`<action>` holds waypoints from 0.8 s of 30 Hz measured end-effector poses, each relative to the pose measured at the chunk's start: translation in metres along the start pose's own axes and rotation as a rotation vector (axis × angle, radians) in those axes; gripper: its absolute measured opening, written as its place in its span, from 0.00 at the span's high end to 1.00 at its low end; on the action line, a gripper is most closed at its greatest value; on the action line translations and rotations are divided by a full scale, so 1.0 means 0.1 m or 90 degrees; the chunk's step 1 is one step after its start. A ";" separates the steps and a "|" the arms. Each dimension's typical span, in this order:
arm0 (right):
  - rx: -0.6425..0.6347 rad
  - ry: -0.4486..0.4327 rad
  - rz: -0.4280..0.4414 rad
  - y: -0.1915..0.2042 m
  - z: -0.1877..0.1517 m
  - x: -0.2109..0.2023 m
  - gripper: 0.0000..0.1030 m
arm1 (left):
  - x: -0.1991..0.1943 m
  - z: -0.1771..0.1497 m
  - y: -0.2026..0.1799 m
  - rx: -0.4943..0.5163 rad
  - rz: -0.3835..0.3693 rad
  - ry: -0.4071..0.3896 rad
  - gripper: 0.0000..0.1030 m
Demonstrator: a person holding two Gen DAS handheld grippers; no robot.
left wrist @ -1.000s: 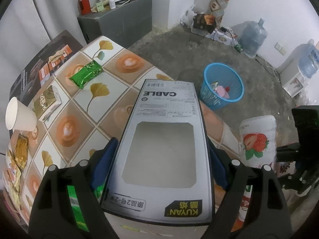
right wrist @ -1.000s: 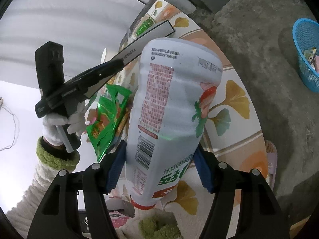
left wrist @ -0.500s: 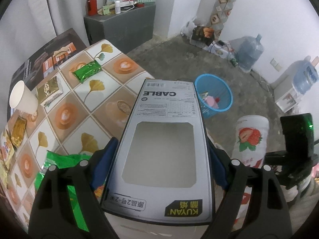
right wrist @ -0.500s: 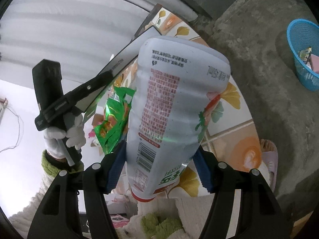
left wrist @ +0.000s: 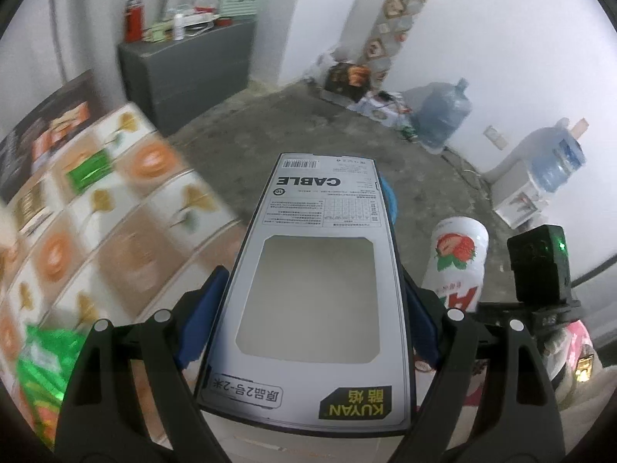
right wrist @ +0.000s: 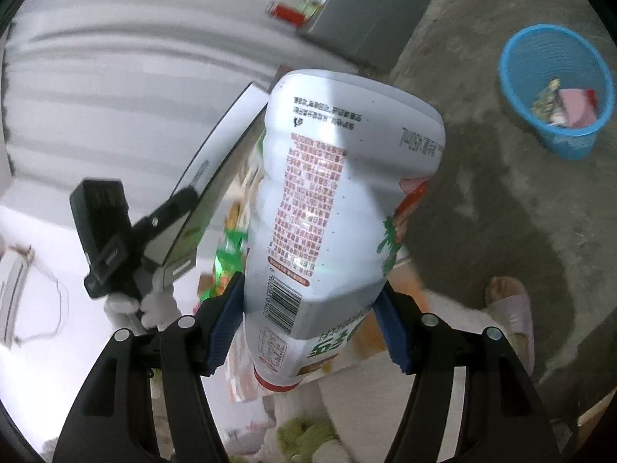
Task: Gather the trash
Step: 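Open both grippers to drop the box and bottle into the wastebasket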
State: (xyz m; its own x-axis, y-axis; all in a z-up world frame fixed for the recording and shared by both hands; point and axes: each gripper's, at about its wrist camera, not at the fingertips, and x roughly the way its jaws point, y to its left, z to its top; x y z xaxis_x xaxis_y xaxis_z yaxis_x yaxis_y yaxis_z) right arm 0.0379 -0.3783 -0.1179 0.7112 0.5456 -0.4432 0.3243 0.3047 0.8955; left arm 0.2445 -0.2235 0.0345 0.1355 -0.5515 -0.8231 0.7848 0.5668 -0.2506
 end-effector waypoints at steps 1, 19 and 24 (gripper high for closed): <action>0.009 -0.014 -0.007 -0.07 0.04 -0.09 0.39 | 0.11 0.08 -0.12 0.005 -0.011 0.001 0.23; 0.227 -0.166 -0.097 -1.80 1.75 -0.56 0.25 | 2.58 1.40 -1.20 -0.071 -0.105 0.064 0.19; 0.333 -0.189 -0.150 -2.40 1.72 -0.48 0.25 | 2.98 1.45 -1.21 -0.105 -0.105 0.065 0.19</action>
State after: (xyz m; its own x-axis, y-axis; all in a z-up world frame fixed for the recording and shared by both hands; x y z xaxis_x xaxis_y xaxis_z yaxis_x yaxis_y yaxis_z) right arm 0.0333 -0.6121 -0.3049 0.7020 0.2486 -0.6674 0.7005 -0.0719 0.7100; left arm 0.2776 -0.5454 -0.1067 -0.0544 -0.5844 -0.8096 0.6806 0.5716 -0.4583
